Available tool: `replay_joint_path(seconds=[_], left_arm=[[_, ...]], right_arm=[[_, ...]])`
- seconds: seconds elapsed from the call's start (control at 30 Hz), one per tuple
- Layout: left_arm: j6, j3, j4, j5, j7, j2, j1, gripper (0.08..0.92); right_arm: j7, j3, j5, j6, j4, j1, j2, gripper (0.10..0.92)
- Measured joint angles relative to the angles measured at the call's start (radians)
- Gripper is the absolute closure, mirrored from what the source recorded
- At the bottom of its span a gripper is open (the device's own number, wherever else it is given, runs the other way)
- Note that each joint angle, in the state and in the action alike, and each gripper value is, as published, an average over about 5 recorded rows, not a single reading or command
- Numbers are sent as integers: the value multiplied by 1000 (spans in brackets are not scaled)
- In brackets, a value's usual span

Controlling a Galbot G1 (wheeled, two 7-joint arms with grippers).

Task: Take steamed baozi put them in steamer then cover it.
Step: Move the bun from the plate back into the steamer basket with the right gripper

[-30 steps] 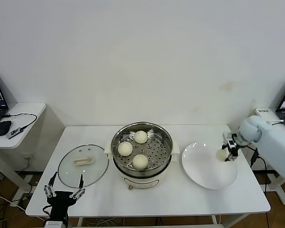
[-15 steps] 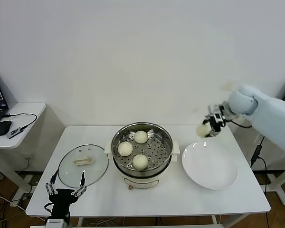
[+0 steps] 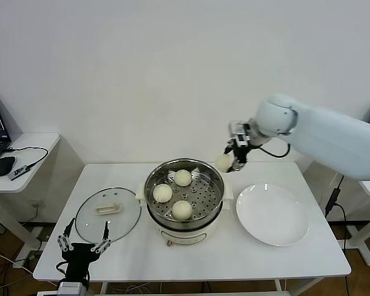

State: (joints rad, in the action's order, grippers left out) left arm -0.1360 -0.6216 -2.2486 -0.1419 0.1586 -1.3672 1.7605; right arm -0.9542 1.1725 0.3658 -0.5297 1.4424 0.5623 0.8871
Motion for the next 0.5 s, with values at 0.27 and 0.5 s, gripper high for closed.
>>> replay_joint_path(seconds=[0.27,0.5], left_arm=[[4,-7,5,6,1,-3,-1,177],[5,-8,7,6,2,-5,-8,177]], right_arm=[[78,23,76,-94,-10,-38,84,406],[123,31,92,-143,-39,-91,146,406]])
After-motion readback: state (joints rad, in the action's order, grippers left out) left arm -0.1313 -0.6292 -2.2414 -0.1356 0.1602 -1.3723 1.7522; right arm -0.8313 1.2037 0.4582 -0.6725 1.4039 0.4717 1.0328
